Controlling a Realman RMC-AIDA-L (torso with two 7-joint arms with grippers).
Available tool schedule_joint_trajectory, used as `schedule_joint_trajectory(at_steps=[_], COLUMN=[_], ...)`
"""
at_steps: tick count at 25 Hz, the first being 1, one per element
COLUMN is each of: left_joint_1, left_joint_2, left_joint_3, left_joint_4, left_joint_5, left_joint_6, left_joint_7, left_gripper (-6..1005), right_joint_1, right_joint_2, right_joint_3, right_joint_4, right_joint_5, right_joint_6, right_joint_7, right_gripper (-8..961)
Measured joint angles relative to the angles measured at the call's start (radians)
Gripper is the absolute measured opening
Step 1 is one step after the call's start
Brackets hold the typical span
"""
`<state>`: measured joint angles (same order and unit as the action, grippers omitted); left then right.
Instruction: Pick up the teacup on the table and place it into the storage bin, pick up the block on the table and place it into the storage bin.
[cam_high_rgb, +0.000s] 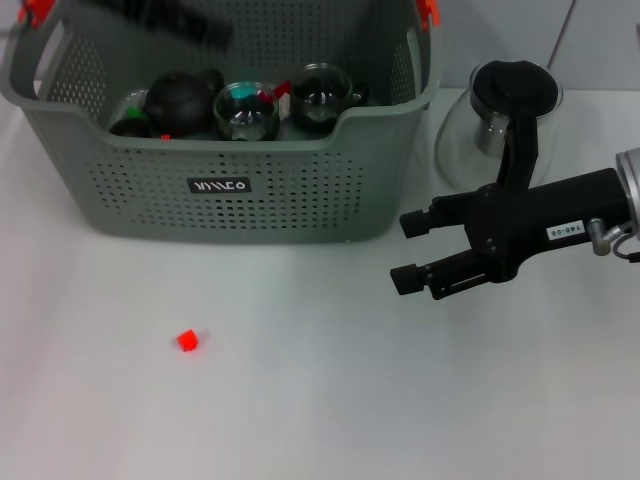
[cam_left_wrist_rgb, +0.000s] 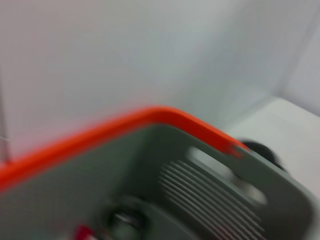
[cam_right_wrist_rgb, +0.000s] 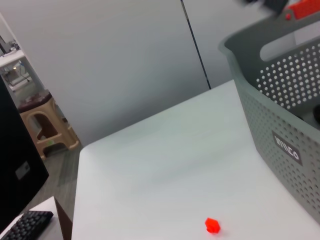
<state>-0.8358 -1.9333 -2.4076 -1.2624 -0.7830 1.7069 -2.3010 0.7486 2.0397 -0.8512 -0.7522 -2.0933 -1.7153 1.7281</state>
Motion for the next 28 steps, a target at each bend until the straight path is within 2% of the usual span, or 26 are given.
schedule_joint_trajectory(at_steps=[3, 6, 10, 13, 19, 28], left_joint_1=[0.038, 0.106, 0.21, 0.256, 0.28, 0.288], left_joint_2=[-0.028, -0.066, -0.101, -0.122, -0.178, -0.225], left_joint_3=[0.0, 0.031, 0.135, 0.195, 0.21, 0.322], left_joint_4=[-0.061, -0.115, -0.17, -0.174, -0.109, -0.077], left_joint_5=[-0.032, -0.049, -0.038, -0.001, 0.083, 0.24], left_joint_6=[0.157, 0.235, 0.266, 0.257, 0.183, 0.092], left_joint_7=[0.009, 0.042, 0.09, 0.125, 0.19, 0.204], left_gripper=[902, 961, 956, 952, 946, 942], right_joint_1=[0.0, 0.001, 0.002, 0.006, 0.01, 0.011], right_joint_2=[0.007, 0.01, 0.011, 0.011, 0.014, 0.017], right_joint_3=[0.0, 0.0, 0.0, 0.0, -0.006, -0.007], right_joint_4=[0.0, 0.001, 0.006, 0.007, 0.013, 0.013], right_joint_5=[0.003, 0.005, 0.016, 0.023, 0.025, 0.026], right_joint_6=[0.003, 0.015, 0.021, 0.024, 0.04, 0.037], right_joint_7=[-0.004, -0.006, 0.0, 0.001, 0.003, 0.005], right_gripper=[945, 945, 944, 944, 945, 945])
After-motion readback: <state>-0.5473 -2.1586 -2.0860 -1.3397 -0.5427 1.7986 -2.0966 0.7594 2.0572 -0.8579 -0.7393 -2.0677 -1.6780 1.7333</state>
